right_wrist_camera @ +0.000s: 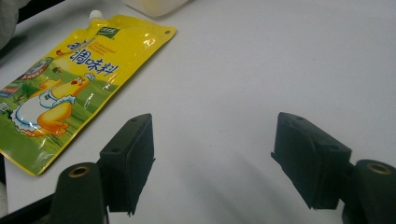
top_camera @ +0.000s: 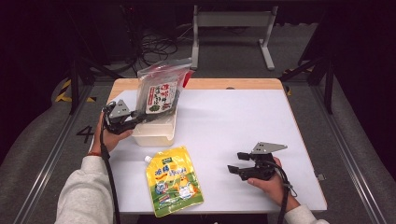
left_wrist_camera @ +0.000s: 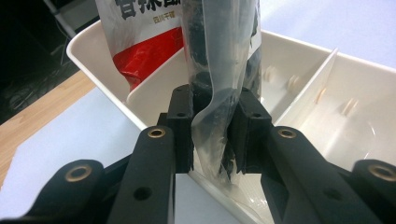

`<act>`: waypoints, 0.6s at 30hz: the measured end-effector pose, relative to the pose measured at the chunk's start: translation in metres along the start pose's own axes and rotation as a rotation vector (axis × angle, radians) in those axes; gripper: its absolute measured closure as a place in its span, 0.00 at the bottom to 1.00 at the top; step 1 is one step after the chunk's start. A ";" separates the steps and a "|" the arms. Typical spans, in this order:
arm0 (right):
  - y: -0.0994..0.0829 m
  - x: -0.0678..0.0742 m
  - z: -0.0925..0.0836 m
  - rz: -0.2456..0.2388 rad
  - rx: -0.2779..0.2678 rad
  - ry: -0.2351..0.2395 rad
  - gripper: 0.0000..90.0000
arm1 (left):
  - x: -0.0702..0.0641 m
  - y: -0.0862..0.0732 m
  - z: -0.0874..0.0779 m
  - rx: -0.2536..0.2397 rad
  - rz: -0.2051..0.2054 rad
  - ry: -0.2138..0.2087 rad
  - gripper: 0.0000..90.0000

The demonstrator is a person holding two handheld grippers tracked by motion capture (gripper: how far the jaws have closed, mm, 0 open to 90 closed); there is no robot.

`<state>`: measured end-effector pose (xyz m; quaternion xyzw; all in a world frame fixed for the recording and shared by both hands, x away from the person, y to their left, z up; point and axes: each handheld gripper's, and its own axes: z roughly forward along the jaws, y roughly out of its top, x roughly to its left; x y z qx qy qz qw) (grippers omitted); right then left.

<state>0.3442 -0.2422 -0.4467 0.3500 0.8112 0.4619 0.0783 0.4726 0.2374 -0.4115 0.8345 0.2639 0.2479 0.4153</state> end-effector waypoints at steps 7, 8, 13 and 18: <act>0.002 -0.001 -0.002 -0.007 -0.005 -0.004 0.32 | 0.000 -0.004 -0.006 -0.067 -0.078 -0.011 0.70; 0.002 -0.001 -0.002 -0.006 -0.007 -0.006 0.32 | 0.000 -0.004 -0.008 -0.077 -0.094 0.003 0.67; 0.002 -0.001 -0.006 -0.021 -0.035 -0.035 0.34 | 0.000 -0.005 -0.015 -0.082 -0.120 0.022 0.58; 0.004 0.002 -0.007 -0.058 -0.035 -0.071 0.35 | -0.003 -0.002 -0.025 -0.139 -0.147 0.039 0.46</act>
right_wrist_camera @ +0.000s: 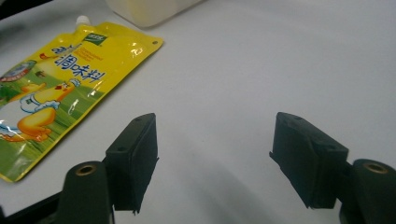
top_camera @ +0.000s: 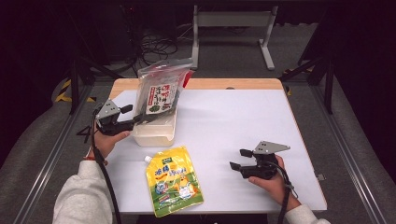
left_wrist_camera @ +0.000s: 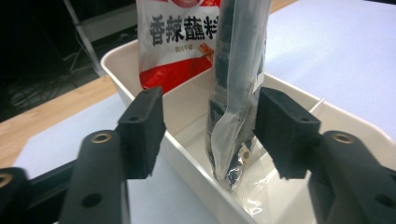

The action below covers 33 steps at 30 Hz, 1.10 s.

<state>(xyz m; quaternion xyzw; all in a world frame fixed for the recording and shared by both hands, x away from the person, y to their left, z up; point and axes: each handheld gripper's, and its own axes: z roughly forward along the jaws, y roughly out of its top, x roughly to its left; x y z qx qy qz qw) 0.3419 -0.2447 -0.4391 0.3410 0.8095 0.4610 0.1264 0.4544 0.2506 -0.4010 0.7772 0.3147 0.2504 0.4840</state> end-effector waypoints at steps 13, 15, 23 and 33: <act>0.004 0.000 0.005 -0.041 0.020 -0.026 0.38 | -0.026 -0.007 -0.049 -0.037 -0.006 0.053 0.27; 0.005 0.001 0.005 -0.048 0.018 -0.021 0.42 | -0.034 -0.009 -0.056 -0.037 -0.004 0.049 0.25; 0.010 0.005 0.009 -0.078 0.019 -0.008 0.51 | -0.064 -0.027 -0.069 0.032 0.049 0.001 0.23; 0.016 0.015 0.014 -0.123 0.023 0.039 0.65 | -0.094 -0.058 -0.064 0.154 0.004 -0.144 0.20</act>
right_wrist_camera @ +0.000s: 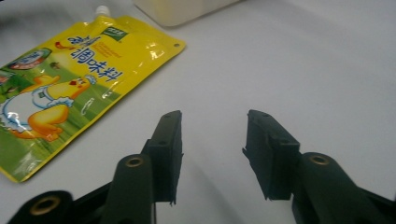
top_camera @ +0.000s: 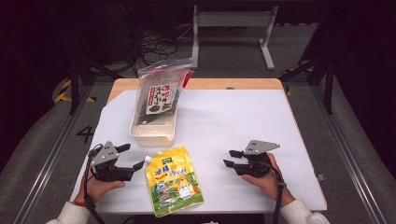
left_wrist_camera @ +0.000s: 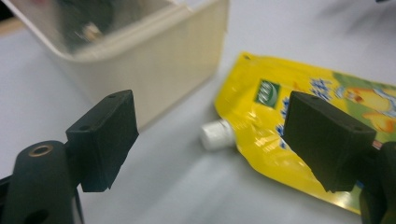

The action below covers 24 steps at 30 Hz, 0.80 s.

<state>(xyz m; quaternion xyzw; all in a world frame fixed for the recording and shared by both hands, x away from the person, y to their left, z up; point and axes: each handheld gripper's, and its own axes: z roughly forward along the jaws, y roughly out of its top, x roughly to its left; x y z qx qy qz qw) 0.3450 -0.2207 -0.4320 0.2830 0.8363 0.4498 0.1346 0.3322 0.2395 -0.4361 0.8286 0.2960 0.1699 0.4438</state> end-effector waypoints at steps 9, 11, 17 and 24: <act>0.008 0.030 0.011 -0.074 0.023 0.109 0.93 | -0.004 -0.015 0.013 0.077 -0.056 -0.073 0.18; 0.008 0.038 0.015 -0.090 0.035 0.133 0.93 | -0.002 -0.017 0.015 0.087 -0.066 -0.078 0.17; 0.013 0.074 0.028 -0.150 0.063 0.240 0.92 | 0.004 -0.021 0.020 0.109 -0.126 -0.113 0.16; 0.008 0.105 0.047 -0.238 0.142 0.300 0.91 | -0.002 -0.022 0.029 0.174 -0.121 -0.181 0.16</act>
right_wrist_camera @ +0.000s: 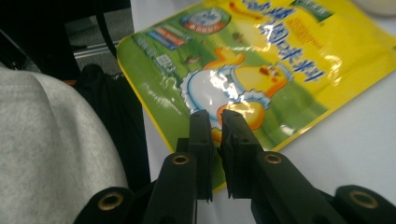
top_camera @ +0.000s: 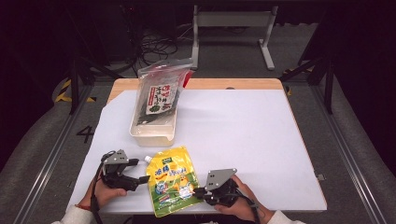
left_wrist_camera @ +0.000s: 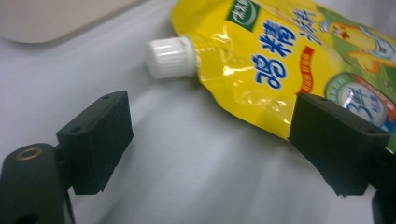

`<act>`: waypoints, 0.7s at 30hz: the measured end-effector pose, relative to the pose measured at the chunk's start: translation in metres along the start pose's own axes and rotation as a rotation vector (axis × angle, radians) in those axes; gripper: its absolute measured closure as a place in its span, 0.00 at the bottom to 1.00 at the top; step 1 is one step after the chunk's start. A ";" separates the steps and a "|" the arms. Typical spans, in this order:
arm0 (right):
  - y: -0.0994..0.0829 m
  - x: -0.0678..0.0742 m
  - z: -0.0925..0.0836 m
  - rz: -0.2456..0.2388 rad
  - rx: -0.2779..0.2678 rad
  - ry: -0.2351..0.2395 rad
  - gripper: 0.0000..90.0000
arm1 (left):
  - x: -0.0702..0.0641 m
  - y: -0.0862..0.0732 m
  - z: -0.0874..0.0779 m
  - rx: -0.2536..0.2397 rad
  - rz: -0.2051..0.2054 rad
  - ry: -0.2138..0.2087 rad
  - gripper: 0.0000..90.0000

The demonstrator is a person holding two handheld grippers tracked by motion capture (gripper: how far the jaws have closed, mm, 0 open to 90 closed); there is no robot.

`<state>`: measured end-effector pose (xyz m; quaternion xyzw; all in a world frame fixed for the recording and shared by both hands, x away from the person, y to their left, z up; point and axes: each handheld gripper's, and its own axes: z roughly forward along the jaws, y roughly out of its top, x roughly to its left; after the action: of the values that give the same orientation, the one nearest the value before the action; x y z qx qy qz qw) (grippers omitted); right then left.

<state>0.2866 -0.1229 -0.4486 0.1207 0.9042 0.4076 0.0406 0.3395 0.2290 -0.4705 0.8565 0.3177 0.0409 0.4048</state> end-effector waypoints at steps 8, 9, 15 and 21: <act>-0.002 0.000 0.006 0.023 0.007 0.006 0.93 | -0.008 0.004 0.004 0.011 -0.009 -0.083 0.17; -0.002 0.000 0.006 0.015 0.009 0.003 0.93 | -0.010 0.005 0.006 0.016 -0.009 -0.093 0.18; -0.003 0.006 0.013 0.002 0.035 0.079 1.00 | -0.019 0.012 0.016 0.019 -0.044 -0.191 0.16; -0.001 0.009 0.015 -0.010 0.051 0.084 1.00 | -0.014 0.015 0.021 -0.012 -0.103 -0.256 0.20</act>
<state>0.2804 -0.1104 -0.4595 0.1000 0.9158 0.3889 0.0013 0.3429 0.2000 -0.4707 0.8349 0.3065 -0.0878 0.4486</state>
